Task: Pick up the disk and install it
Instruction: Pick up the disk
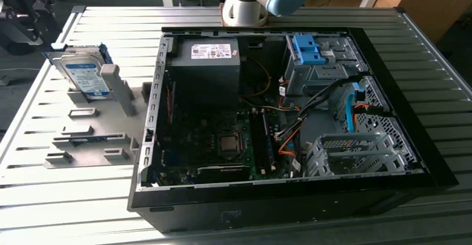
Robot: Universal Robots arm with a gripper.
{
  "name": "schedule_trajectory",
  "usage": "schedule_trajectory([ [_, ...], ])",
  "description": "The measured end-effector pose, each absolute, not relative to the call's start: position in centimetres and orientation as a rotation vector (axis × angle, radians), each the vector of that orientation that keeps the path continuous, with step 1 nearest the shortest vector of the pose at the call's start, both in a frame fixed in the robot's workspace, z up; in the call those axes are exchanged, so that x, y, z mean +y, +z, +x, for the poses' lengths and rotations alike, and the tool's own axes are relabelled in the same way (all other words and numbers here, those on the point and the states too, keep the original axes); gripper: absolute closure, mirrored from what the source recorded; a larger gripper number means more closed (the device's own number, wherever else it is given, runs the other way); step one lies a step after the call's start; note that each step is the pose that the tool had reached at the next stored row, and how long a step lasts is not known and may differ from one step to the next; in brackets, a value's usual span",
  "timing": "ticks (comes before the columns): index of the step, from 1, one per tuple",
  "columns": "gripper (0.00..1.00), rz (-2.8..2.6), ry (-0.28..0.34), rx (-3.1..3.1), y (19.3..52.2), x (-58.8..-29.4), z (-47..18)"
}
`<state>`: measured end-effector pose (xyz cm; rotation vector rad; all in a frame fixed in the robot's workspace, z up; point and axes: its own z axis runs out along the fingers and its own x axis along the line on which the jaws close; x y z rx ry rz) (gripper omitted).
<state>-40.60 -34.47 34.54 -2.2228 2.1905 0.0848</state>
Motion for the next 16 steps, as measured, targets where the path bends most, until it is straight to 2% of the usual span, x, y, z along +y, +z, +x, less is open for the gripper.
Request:
schedule_trajectory([
  [16,0.41,-2.217,0.07,2.184,32.0,-33.9,-41.2],
])
